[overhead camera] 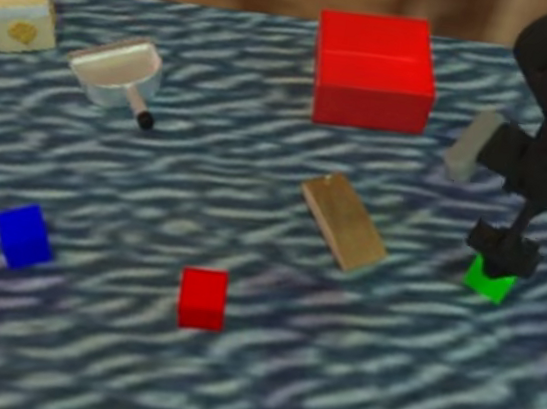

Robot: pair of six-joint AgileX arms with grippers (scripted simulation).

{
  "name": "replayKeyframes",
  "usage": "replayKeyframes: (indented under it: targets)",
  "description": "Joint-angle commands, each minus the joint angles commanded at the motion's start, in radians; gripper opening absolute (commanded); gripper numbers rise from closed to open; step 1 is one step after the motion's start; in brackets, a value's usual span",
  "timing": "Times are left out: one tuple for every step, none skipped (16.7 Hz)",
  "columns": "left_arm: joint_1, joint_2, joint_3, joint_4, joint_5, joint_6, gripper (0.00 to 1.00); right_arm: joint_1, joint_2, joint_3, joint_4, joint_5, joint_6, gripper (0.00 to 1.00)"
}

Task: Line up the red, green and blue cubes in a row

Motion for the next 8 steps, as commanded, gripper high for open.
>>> replayKeyframes:
  targets:
    - [0.0, 0.0, 0.0, 0.0, 0.0, 0.0, 1.0, 0.001, 0.014, -0.018, 0.033, 0.0, 0.0, 1.0]
    - [0.0, 0.0, 0.0, 0.0, 0.0, 0.0, 1.0, 0.001, 0.032, -0.038, 0.075, 0.0, 0.001, 1.0]
    - [0.0, 0.0, 0.0, 0.0, 0.0, 0.0, 1.0, 0.001, 0.049, -0.06, 0.119, 0.0, 0.002, 1.0]
    - [0.0, 0.0, 0.0, 0.0, 0.0, 0.0, 1.0, 0.002, 0.066, -0.082, 0.161, 0.001, 0.003, 1.0]
    - [0.0, 0.0, 0.0, 0.0, 0.0, 0.0, 1.0, 0.002, 0.082, -0.1, 0.194, 0.001, 0.003, 1.0]
    - [0.0, 0.0, 0.0, 0.0, 0.0, 0.0, 1.0, 0.003, 0.094, -0.114, 0.216, 0.001, 0.004, 1.0]
    - [0.0, 0.0, 0.0, 0.0, 0.0, 0.0, 1.0, 0.003, 0.102, -0.121, 0.227, 0.001, 0.004, 1.0]
    - [0.0, 0.0, 0.0, 0.0, 0.0, 0.0, 1.0, 0.003, 0.103, -0.122, 0.229, 0.001, 0.004, 1.0]
